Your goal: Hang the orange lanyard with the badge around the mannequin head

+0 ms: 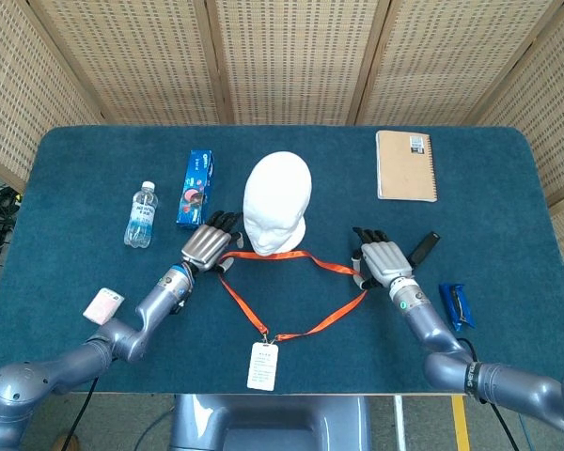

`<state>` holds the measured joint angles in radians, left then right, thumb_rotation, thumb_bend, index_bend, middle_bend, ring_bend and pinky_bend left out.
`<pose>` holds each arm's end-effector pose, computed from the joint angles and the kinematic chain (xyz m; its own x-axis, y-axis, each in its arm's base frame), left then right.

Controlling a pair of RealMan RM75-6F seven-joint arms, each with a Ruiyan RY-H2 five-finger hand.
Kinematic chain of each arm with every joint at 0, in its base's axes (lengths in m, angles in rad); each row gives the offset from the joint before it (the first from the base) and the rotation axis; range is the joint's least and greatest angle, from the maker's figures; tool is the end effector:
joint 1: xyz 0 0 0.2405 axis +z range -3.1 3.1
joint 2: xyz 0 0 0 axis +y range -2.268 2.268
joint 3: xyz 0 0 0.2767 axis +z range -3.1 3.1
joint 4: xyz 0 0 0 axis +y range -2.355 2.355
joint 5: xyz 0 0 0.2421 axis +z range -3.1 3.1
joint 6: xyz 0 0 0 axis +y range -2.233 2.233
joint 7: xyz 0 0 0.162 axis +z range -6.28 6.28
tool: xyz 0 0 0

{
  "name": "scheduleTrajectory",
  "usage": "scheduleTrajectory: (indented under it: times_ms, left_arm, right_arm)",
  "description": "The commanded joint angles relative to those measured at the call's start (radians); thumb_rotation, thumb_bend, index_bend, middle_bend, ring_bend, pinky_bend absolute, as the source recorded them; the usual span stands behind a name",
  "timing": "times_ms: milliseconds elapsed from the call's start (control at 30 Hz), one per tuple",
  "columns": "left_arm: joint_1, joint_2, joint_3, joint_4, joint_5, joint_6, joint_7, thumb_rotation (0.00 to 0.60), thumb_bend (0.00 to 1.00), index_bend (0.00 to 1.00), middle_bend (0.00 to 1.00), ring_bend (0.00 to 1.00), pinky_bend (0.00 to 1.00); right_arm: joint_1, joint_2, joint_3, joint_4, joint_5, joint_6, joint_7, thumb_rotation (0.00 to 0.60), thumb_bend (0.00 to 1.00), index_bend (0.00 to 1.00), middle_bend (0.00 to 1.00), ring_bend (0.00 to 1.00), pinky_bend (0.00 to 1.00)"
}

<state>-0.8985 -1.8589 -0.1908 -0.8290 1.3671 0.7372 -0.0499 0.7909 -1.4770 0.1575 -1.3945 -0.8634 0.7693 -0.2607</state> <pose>-0.1614 0.4477 -0.1301 0.5054 0.2992 0.8093 0.8191 -0.4613 -0.3410 -0.2114 -0.4099 -0.0420 0.3691 -0.4455 0.8157 -0.9294 -0.1827 0.3208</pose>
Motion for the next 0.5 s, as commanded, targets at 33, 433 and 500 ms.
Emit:
scheduleTrajectory:
  times_ms: [33,433,500]
  left_arm:
    - [-0.005,-0.016,0.004,0.019,-0.004,-0.002,-0.005,0.600,0.41,0.41,0.00,0.00,0.00]
    - [-0.014,-0.052,0.017,0.082,-0.014,-0.007,-0.008,0.600,0.42,0.53,0.00,0.00,0.00]
    - [-0.014,-0.056,0.018,0.089,-0.014,-0.004,-0.009,0.600,0.42,0.54,0.00,0.00,0.00]
  right_arm:
    - [0.000,0.002,-0.001,-0.002,-0.001,0.002,0.000,0.600,0.67,0.69,0.00,0.00,0.00]
    - [-0.003,-0.002,-0.003,0.013,-0.006,0.002,0.014,0.600,0.67,0.69,0.00,0.00,0.00]
    - [-0.004,-0.002,-0.003,0.015,-0.008,0.003,0.017,0.600,0.67,0.69,0.00,0.00,0.00]
